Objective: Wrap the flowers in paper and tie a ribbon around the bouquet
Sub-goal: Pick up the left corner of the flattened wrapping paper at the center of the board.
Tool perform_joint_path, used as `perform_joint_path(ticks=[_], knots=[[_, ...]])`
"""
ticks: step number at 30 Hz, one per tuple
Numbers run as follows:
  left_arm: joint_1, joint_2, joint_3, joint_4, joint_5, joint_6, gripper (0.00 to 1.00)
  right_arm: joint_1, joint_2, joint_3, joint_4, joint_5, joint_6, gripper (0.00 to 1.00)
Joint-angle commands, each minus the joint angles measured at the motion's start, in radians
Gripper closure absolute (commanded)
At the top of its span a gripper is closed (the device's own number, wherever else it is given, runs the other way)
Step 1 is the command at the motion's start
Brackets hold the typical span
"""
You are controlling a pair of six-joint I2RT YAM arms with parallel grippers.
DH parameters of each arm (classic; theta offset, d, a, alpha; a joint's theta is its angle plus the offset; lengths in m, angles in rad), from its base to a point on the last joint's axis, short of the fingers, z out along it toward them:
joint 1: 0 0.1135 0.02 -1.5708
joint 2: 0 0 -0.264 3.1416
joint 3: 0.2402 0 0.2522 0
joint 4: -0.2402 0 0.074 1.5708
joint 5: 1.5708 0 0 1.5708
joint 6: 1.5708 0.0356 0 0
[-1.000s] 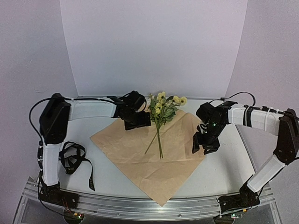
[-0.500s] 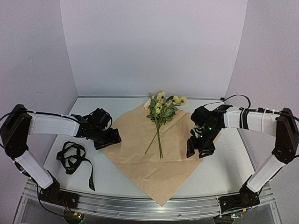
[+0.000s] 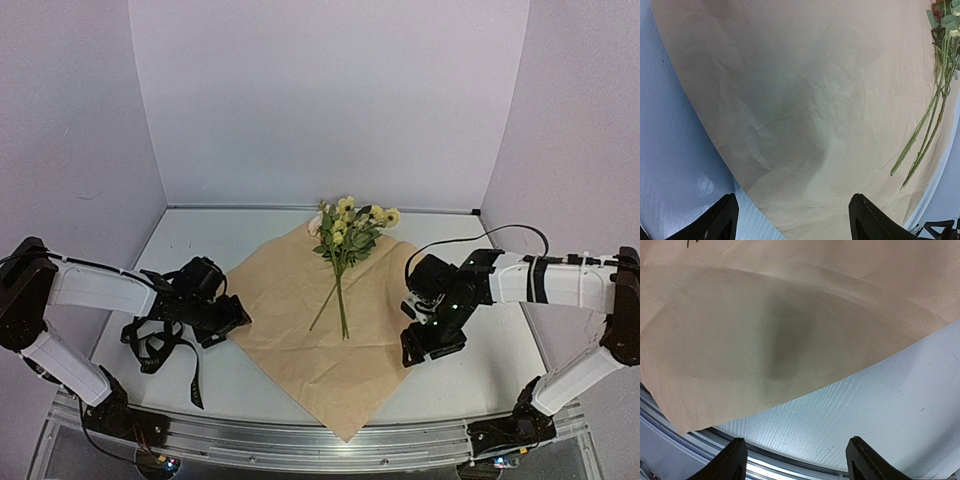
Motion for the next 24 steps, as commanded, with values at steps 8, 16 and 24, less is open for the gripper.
perform_joint_path(ticks=[8, 16, 24], knots=[[0.002, 0.053, -0.011, 0.077, -0.097, -0.154, 0.45, 0.003, -0.039, -0.002, 0.012, 0.059, -0.028, 0.30], [0.002, 0.065, -0.020, 0.087, -0.134, -0.175, 0.79, 0.005, -0.049, -0.006, 0.011, 0.049, -0.038, 0.30], [0.005, 0.050, -0.001, 0.023, -0.176, -0.148, 1.00, 0.074, -0.071, 0.003, 0.017, 0.058, -0.170, 0.28]])
